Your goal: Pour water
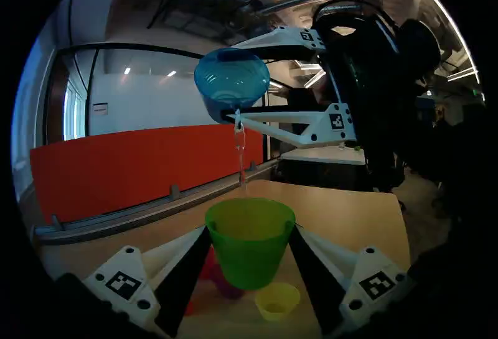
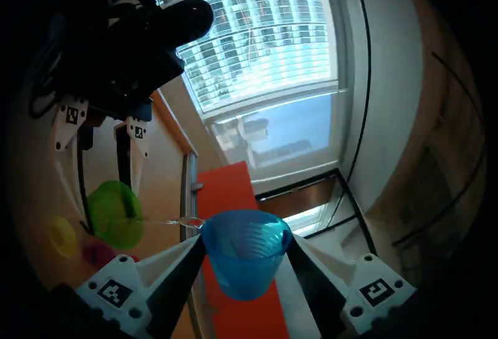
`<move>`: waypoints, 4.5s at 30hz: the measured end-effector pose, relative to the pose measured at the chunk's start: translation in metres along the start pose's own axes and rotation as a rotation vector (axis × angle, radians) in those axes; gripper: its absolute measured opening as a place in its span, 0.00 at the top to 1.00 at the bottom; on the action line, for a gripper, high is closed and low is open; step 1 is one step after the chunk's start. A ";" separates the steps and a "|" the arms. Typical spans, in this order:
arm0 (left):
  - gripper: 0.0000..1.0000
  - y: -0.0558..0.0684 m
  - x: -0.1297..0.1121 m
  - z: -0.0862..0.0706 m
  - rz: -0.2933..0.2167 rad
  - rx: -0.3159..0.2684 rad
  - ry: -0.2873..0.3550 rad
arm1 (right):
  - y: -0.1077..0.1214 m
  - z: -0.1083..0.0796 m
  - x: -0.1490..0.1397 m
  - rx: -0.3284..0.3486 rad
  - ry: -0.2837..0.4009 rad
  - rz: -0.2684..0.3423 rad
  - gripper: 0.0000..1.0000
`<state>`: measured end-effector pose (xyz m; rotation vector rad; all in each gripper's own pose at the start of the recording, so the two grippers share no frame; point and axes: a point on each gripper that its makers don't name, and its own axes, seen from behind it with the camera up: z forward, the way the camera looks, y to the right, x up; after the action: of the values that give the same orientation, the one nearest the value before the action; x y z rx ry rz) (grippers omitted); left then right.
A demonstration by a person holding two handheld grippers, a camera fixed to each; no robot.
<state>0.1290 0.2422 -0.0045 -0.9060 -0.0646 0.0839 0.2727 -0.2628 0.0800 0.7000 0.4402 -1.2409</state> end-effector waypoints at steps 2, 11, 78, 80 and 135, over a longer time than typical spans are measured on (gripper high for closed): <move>0.15 0.000 0.001 0.000 0.001 0.000 0.001 | 0.000 0.000 0.001 0.001 0.001 -0.008 0.09; 0.15 -0.001 0.001 0.000 -0.004 0.002 0.004 | 0.005 -0.001 0.004 -0.006 0.003 -0.050 0.09; 0.15 -0.003 -0.002 0.004 -0.016 -0.002 0.003 | 0.020 -0.001 0.026 -0.039 0.007 -0.344 0.09; 0.15 -0.004 -0.002 0.004 -0.016 -0.001 0.003 | 0.020 -0.001 0.027 -0.039 0.009 -0.354 0.09; 0.15 -0.008 0.002 -0.001 0.005 0.027 0.006 | -0.010 -0.028 0.035 0.080 0.062 0.747 0.09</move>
<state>0.1312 0.2364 0.0011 -0.8799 -0.0556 0.0864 0.2746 -0.2691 0.0347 0.8672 0.1466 -0.5334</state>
